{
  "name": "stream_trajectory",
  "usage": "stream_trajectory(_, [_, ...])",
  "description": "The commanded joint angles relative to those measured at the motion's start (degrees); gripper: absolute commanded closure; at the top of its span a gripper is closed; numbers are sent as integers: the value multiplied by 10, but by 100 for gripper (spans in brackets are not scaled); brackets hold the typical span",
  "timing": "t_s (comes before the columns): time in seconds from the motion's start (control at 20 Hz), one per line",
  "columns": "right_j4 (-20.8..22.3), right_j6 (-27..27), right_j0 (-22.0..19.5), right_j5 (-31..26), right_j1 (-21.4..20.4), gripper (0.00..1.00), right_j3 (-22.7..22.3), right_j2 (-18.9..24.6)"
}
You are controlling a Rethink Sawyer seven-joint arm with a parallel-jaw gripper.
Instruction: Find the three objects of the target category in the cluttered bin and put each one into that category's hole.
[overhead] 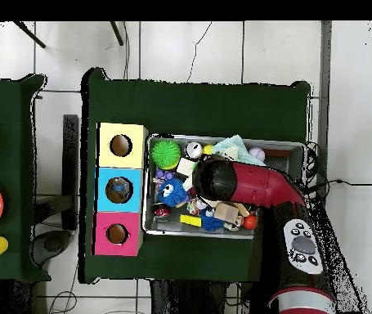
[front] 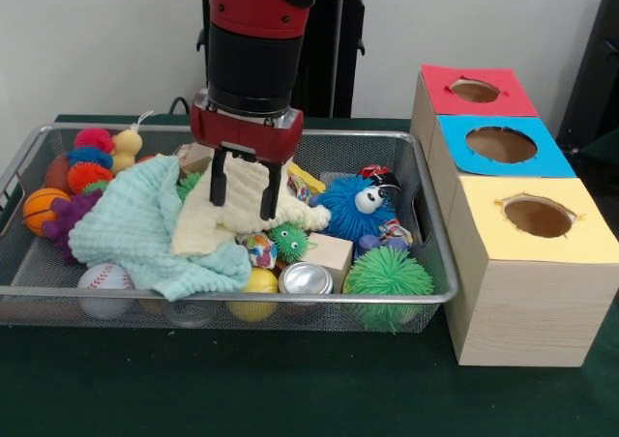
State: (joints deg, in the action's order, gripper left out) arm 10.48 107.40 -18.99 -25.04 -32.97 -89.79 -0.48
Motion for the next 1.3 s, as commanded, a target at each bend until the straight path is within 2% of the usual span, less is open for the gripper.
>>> stream_trajectory(0.05, [-1,36,-14,15,30,0,-29,53])
stream_trajectory(0.3, [16,60,17,57,80,0,-2,27])
stream_trajectory(0.5, [15,82,60,19,84,0,18,-21])
stream_trajectory(0.55, [6,85,70,9,86,100,19,-34])
stream_trajectory(0.7, [-1,83,62,27,87,100,14,-19])
stream_trajectory(1.1, [-18,79,84,-35,29,100,-11,-35])
stream_trajectory(1.3, [-19,83,88,-17,23,100,-28,-35])
